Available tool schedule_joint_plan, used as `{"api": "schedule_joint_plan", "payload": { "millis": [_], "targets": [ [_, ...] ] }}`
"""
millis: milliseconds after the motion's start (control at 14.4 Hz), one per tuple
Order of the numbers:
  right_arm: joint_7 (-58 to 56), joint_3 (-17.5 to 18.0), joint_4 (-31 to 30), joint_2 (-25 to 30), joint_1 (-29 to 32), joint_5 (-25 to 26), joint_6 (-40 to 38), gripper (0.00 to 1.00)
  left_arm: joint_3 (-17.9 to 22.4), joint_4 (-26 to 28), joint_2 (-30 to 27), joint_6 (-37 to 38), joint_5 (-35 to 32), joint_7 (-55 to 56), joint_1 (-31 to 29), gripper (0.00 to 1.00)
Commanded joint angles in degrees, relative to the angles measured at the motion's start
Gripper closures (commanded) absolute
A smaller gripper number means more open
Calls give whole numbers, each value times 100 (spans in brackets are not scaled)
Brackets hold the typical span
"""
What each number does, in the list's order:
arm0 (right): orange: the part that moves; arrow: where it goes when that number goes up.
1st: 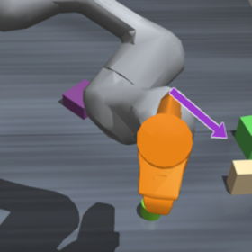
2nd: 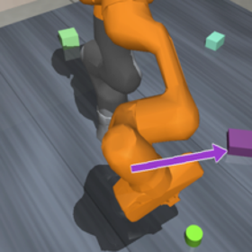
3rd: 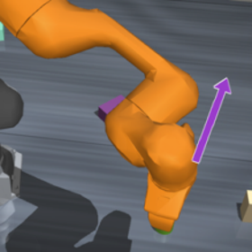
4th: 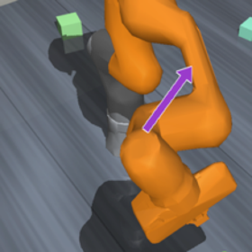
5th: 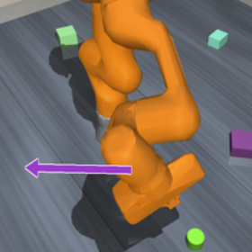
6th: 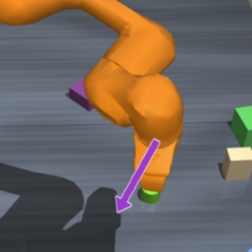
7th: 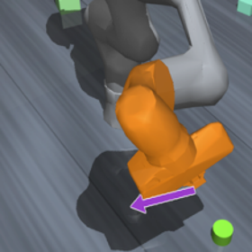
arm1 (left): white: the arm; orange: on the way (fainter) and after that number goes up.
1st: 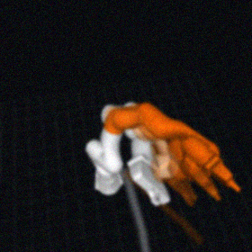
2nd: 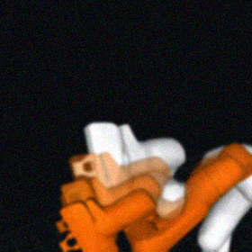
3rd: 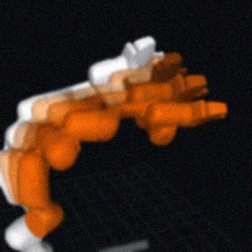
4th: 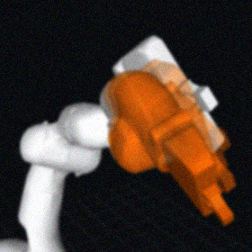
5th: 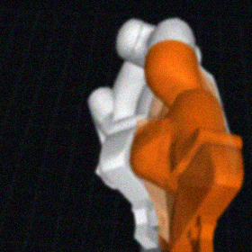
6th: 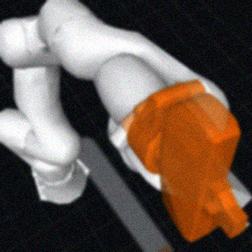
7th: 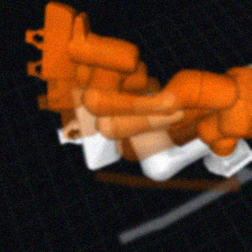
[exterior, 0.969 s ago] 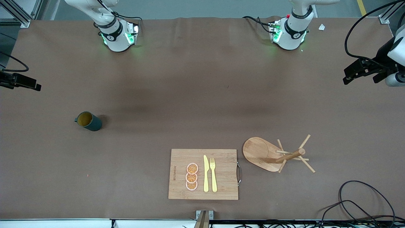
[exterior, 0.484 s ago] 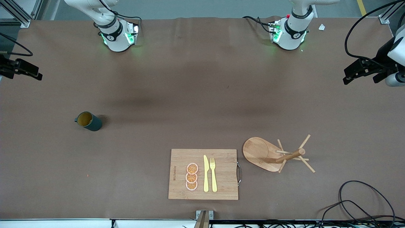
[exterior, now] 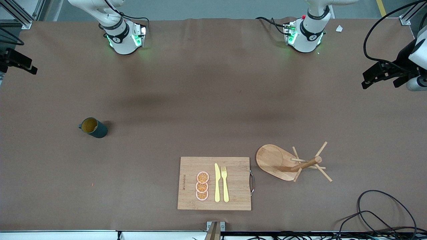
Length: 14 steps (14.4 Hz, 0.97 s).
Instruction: Transfer cup from left to right arm and place
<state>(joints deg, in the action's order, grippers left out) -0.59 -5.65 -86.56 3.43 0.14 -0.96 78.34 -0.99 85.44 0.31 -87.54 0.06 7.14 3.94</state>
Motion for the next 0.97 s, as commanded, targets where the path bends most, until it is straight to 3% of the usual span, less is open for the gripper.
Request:
{"api": "schedule_joint_plan", "payload": {
  "millis": [0, 900],
  "targets": [
    [-20, 47, -194, 176, 38, -63, 59, 0, -6, -142, 66, 18, 30, 7, -25, 0],
    [-64, 82, -45, 167, 21, 51, -20, 0, -6, -142, 66, 18, 30, 51, -25, 0]
  ]
}}
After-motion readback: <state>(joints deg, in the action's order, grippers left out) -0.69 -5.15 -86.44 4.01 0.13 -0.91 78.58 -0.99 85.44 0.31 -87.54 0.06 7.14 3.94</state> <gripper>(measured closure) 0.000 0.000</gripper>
